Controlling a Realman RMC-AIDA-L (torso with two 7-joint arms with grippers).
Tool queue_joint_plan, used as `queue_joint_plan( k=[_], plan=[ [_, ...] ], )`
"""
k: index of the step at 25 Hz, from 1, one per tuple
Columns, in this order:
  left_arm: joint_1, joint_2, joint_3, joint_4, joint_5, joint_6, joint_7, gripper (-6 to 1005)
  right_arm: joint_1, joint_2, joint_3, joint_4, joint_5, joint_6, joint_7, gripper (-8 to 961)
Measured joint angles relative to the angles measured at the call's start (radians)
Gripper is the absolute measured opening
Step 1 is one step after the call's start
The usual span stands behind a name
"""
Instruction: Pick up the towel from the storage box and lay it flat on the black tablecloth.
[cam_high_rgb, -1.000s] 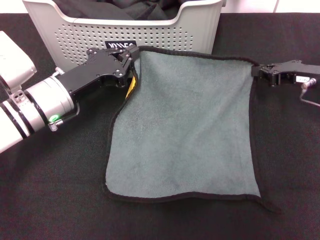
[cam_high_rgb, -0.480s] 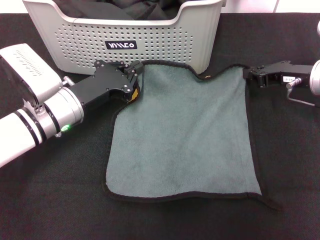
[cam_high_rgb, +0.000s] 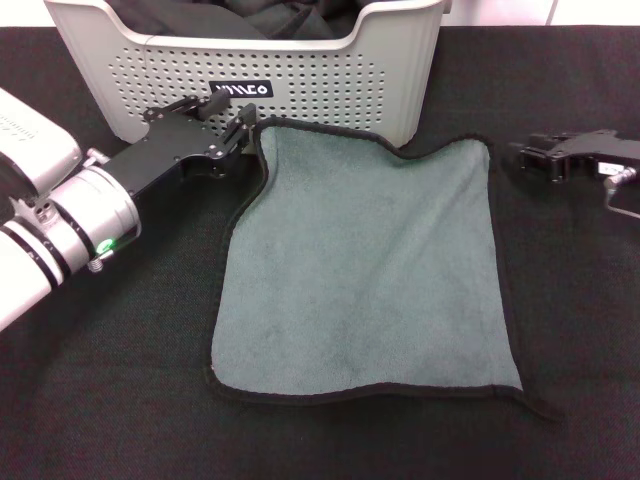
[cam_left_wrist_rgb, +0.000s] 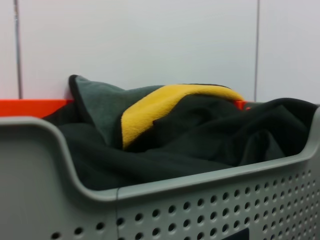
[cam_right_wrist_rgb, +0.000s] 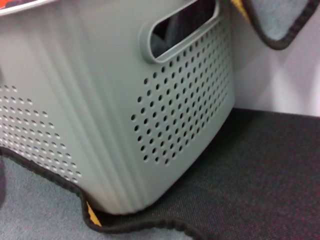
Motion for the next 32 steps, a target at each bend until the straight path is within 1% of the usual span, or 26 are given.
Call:
queue_joint_plan(
  k=[1,3,6,7,9,11,14,15,17,19,20,22,24,27,29,32],
  plan=[
    [0.004,0.001,0.001,0.0,-0.001,0.002,-0.002,175,-0.02,0.002,0.0,-0.026,-0.001,0.005,0.0,105],
    [0.017,0.002,0.004,0.002,0.0,0.009,-0.004,207,-0.045,0.002,0.001,-0.062,0.002,0.023,0.001,192],
    [0.044,0.004,0.004,0.007,0.005,0.042,-0.008,437,-0.098,0.004,0.024,-0.127,0.009,0.074,0.005,322],
    [0.057,0.004,0.005,0.007,0.006,0.065,-0.011,485,-0.116,0.005,0.037,-0.152,0.009,0.1,0.004,393],
    [0.086,0.006,0.005,0.013,0.006,0.126,-0.017,582,-0.144,0.007,0.051,-0.193,0.014,0.156,-0.003,534],
    [0.126,0.009,0.004,0.027,0.009,0.209,-0.021,679,-0.164,0.007,0.056,-0.225,0.021,0.223,-0.019,627],
    [0.189,0.012,0.003,0.055,0.013,0.349,-0.046,785,-0.178,0.005,0.077,-0.252,0.032,0.341,-0.063,766],
    [0.207,0.018,0.005,0.07,0.022,0.402,-0.085,820,-0.18,0.002,0.093,-0.257,0.035,0.421,-0.099,785],
    [0.223,0.041,0.008,0.102,0.069,0.478,-0.193,890,-0.177,-0.004,0.118,-0.26,0.037,0.548,-0.147,824],
    [0.217,0.066,0.009,0.137,0.152,0.546,-0.304,889,-0.166,-0.015,0.132,-0.26,0.038,0.652,-0.17,863],
    [0.208,0.075,0.009,0.152,0.2,0.578,-0.351,888,-0.155,-0.023,0.137,-0.259,0.038,0.713,-0.176,883],
    [0.171,0.087,0.009,0.196,0.313,0.655,-0.444,887,-0.134,-0.032,0.142,-0.262,0.038,0.805,-0.182,882],
    [0.13,0.087,0.009,0.249,0.402,0.721,-0.52,887,-0.116,-0.034,0.129,-0.291,0.038,0.868,-0.18,880],
    [0.068,0.072,0.01,0.334,0.515,0.814,-0.608,887,-0.108,-0.034,0.071,-0.366,0.044,0.897,-0.153,878],
    [0.046,0.065,0.011,0.371,0.55,0.84,-0.641,888,-0.113,-0.034,0.01,-0.435,0.048,0.899,-0.128,877],
    [0.039,0.064,0.01,0.403,0.545,0.845,-0.664,888,-0.125,-0.03,-0.056,-0.512,0.048,0.9,-0.113,875]
  ],
)
